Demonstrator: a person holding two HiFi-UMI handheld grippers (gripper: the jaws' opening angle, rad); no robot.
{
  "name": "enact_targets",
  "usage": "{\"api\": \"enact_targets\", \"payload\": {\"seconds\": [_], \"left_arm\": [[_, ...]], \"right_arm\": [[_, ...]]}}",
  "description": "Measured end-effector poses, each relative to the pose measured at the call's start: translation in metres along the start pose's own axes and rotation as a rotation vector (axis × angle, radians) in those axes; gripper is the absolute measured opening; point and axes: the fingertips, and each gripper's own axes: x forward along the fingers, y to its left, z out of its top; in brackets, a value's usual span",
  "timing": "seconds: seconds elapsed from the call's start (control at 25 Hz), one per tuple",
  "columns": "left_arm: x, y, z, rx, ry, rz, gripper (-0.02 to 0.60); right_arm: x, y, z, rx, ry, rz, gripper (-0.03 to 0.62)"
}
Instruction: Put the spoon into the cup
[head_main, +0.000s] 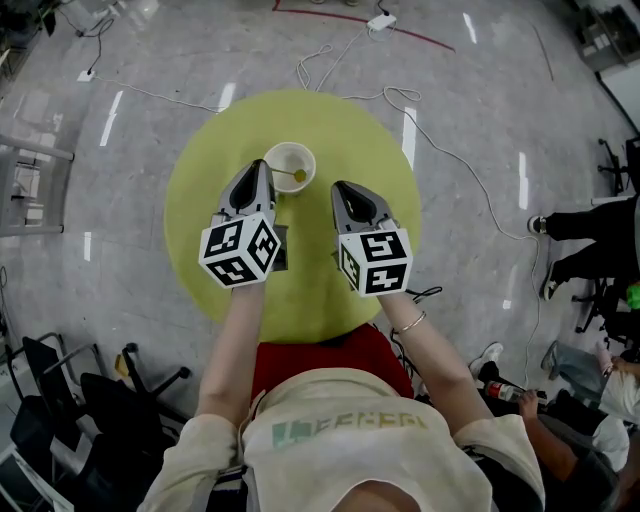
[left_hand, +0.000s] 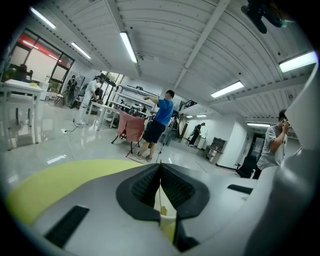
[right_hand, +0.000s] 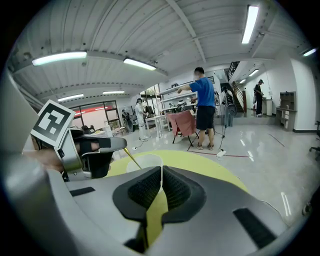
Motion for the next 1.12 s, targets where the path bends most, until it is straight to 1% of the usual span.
{"api": "enact_targets", "payload": {"seconds": [0.44, 0.72, 1.12], "left_arm": [[0.008, 0.005, -0.006, -0.017, 0.02, 0.009, 0.025], [0.009, 0.019, -0.006, -0.011, 0.028, 0.02, 0.025], [0.019, 0.032, -0.01, -0.003, 0.053, 0.031, 0.026]], "right_arm": [[0.008, -0.004, -0.002, 0.0, 0.02, 0.008, 0.037], [0.014, 0.004, -0.003, -0.007, 0.029, 0.014, 0.037], [0.022, 0.001, -0.005, -0.002, 0.043, 0.013, 0.037]]}}
